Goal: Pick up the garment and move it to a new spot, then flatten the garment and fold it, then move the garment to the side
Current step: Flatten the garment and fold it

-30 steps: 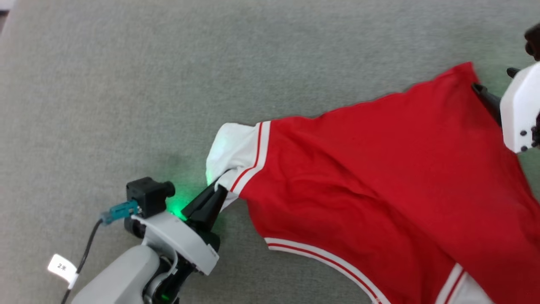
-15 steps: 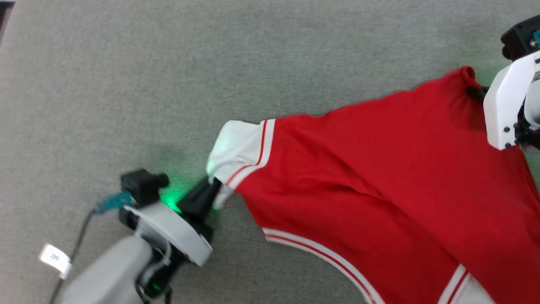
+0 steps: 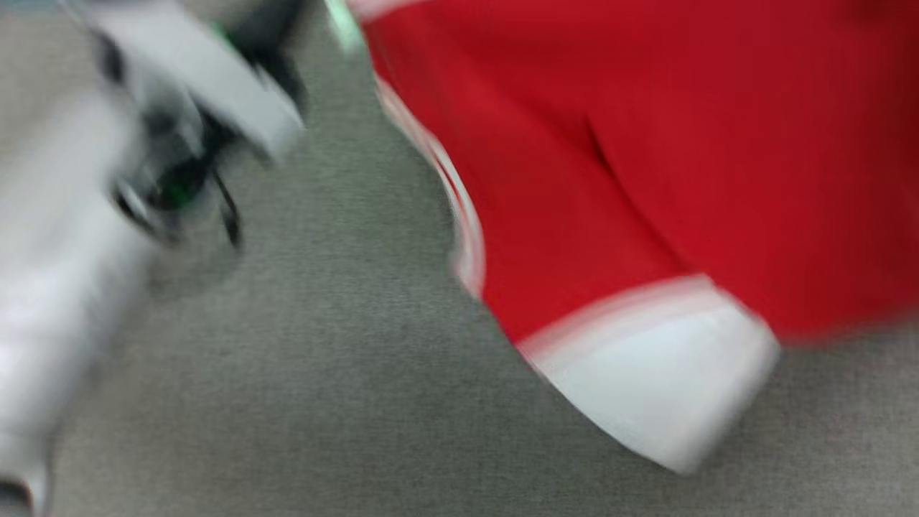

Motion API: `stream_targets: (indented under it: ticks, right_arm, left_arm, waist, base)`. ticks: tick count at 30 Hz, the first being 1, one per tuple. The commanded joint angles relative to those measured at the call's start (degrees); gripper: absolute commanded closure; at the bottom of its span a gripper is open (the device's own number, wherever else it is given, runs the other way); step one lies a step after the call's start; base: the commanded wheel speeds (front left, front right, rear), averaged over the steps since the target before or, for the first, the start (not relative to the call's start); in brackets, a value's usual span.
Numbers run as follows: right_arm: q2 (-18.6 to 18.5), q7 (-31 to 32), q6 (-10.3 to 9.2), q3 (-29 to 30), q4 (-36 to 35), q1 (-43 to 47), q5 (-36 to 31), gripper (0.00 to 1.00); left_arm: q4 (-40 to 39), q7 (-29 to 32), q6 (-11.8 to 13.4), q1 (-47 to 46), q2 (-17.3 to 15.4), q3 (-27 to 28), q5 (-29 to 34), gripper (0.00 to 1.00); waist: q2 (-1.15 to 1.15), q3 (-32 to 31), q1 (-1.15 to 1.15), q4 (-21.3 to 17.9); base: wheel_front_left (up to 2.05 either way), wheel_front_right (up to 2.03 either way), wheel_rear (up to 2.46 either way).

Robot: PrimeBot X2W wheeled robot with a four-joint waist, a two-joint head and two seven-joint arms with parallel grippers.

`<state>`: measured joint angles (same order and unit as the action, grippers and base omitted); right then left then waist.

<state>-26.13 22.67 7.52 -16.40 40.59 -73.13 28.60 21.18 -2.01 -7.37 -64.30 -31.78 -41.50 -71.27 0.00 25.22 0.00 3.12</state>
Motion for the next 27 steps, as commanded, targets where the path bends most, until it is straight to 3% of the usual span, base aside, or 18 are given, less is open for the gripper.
stream_targets:
  ticks: [1,9,14,21,27]
  right_arm:
    - [0.50,-1.76,-0.06,1.52,1.14,-2.47,-1.54,1.00]
    - [4.86,-15.10,-0.07,11.27,10.67,-15.73,-9.85,1.00]
    - [7.17,-22.81,-0.08,15.77,16.13,-19.16,-13.98,1.00]
    - [9.04,-25.25,-0.08,15.64,22.28,-16.14,-14.89,1.00]
    - [10.84,-25.12,-0.07,10.10,22.15,-7.21,-10.70,1.00]
  left_arm:
    - [1.78,-0.21,-0.15,-3.85,0.19,0.97,-0.41,1.00]
    - [18.90,-7.15,-0.14,-25.52,2.87,3.59,2.23,1.00]
    - [23.58,-11.73,-0.05,-31.88,3.85,5.76,1.11,1.00]
    - [21.95,-12.30,-0.06,-24.49,4.49,2.28,-3.10,1.00]
    - [12.28,-12.62,-0.07,-9.31,2.56,-0.46,-9.89,1.00]
  waist:
    - [0.00,1.56,0.00,-1.73]
    - [0.00,2.87,0.00,-4.12]
    - [0.00,2.39,0.00,-4.48]
    - [0.00,1.91,0.00,-4.12]
    - [0.00,0.47,0.00,-4.41]
  base:
    - [0.00,0.00,0.00]
    - [0.00,0.00,0.00]
    - [0.00,0.00,0.00]
    - [0.00,0.00,0.00]
    - [0.00,0.00,0.00]
